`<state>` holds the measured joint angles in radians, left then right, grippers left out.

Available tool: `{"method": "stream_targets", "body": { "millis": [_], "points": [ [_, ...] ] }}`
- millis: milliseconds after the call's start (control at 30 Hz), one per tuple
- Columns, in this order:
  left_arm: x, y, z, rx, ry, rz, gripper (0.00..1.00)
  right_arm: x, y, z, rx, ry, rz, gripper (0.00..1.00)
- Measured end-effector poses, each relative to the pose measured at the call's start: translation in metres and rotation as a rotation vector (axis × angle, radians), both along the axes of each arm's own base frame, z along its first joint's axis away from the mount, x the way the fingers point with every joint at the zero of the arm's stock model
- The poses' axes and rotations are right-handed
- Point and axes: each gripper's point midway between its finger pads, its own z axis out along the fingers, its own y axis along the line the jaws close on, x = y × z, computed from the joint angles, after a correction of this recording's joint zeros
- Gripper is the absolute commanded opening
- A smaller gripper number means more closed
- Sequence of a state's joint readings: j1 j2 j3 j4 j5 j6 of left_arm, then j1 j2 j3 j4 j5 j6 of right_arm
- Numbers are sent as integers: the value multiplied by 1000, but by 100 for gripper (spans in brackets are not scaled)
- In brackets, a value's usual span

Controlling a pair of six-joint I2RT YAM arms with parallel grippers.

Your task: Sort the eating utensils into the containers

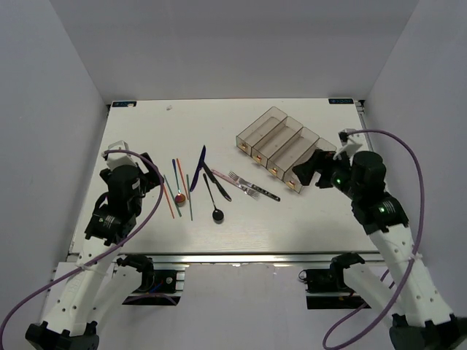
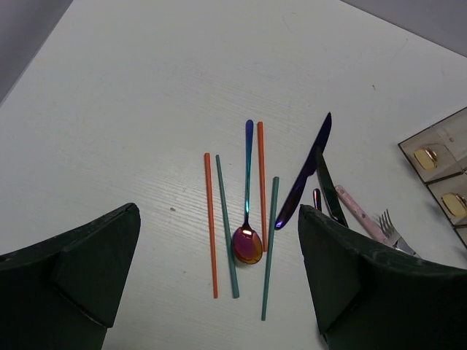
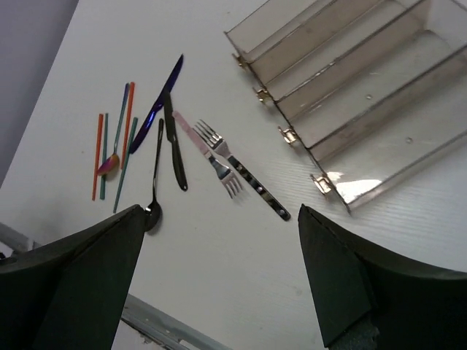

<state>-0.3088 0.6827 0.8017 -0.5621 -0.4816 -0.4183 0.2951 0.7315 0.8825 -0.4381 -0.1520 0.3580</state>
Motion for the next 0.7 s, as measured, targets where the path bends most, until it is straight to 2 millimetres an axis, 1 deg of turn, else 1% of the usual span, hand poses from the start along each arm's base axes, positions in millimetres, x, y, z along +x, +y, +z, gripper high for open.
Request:
{"method": "stream_targets", "body": {
  "millis": [67,100,133,167,200,233,267,300,333,367,400,467,500,533,600,700],
  "points": [
    [0,0,-2,0,3,-1,98,13,18,-10,-13,49,66,89],
    [0,-1,-3,0,5,-3,98,25,36,-17,-39,83,114,89],
    [0,-1,-3,1,7,-4,98,32,47,-25,-55,105,144,87],
    [0,-1,-3,1,8,-4,98,36,57,-39,-110,146,170,81],
    [0,-1,-4,1,9,-4,98,42,69,-48,-157,168,205,74],
    [0,-1,-4,1,9,-4,98,51,82,-51,-197,175,232,57],
    [0,-1,-3,1,8,-4,98,64,99,-63,-243,192,268,50],
    [0,-1,-4,1,9,-4,98,76,113,-77,-296,203,301,46],
    [1,-1,-3,1,8,-4,98,84,123,-95,-347,224,328,43],
    [1,-1,-4,1,9,-5,98,90,132,-113,-398,250,354,45],
    [1,-2,-4,0,11,-7,98,93,138,-132,-451,273,375,46],
    [1,-2,-5,0,16,-11,98,92,141,-166,-551,320,408,46],
    [2,-3,-7,1,21,-13,98,89,141,-181,-606,343,424,46],
    [2,-4,-8,1,25,-16,98,87,140,-191,-646,360,437,46],
    [3,-5,-10,3,35,-20,98,85,143,-210,-731,381,471,47],
    [3,-5,-11,4,37,-22,98,87,143,-216,-766,381,484,48]
  ]
}}
